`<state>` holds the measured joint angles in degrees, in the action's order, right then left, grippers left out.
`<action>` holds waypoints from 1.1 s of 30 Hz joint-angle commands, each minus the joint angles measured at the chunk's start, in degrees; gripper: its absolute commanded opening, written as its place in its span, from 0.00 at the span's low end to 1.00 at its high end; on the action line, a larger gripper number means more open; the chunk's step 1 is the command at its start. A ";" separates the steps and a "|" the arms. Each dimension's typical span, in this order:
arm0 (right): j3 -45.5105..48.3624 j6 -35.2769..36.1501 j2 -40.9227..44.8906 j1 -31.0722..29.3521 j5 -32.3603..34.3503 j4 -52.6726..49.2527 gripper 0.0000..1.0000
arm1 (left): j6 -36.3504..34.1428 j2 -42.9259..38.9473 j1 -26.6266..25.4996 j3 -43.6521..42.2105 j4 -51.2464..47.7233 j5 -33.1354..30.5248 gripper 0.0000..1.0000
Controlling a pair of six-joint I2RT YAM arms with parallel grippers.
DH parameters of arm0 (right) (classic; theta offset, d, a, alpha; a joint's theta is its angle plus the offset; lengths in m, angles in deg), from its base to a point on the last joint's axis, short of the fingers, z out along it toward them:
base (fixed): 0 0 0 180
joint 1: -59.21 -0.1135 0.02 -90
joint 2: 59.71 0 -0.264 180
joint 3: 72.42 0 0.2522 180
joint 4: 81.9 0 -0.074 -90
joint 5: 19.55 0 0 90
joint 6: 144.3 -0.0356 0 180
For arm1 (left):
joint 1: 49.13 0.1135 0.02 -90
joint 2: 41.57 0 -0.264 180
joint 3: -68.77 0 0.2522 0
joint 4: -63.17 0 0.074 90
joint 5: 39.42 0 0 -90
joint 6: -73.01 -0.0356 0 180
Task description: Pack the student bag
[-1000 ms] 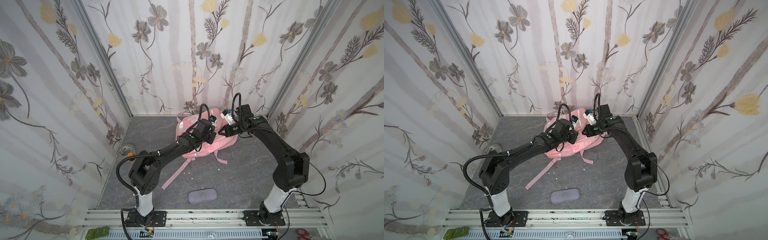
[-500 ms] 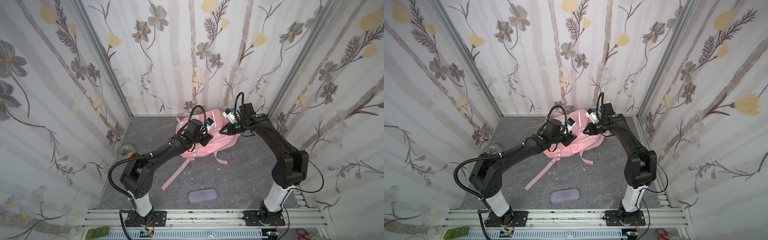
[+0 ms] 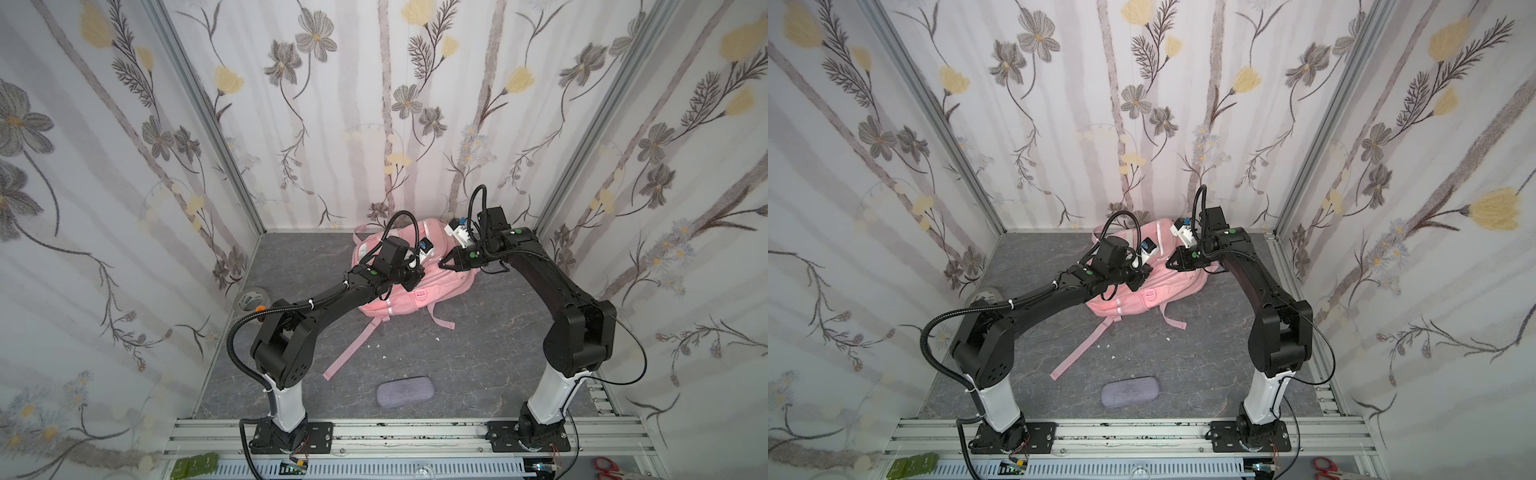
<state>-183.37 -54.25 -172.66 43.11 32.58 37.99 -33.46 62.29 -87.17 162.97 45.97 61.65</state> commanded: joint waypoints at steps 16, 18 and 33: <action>2.25 -4.26 -2.73 -3.24 -3.82 9.90 0.02 | 10.88 -2.16 -1.60 -0.98 11.43 1.17 0.00; 2.27 -4.36 -1.93 -3.23 -3.32 9.99 0.08 | 10.34 -2.42 -1.55 -1.62 10.88 -0.66 0.00; 15.03 7.68 16.66 -6.36 4.30 8.00 0.55 | 9.66 -10.05 -0.39 -6.13 6.45 -5.00 0.58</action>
<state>-170.17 -52.13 -158.12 38.28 34.83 45.51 -24.04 53.63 -87.65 157.29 50.95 57.06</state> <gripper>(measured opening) 0.543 0.569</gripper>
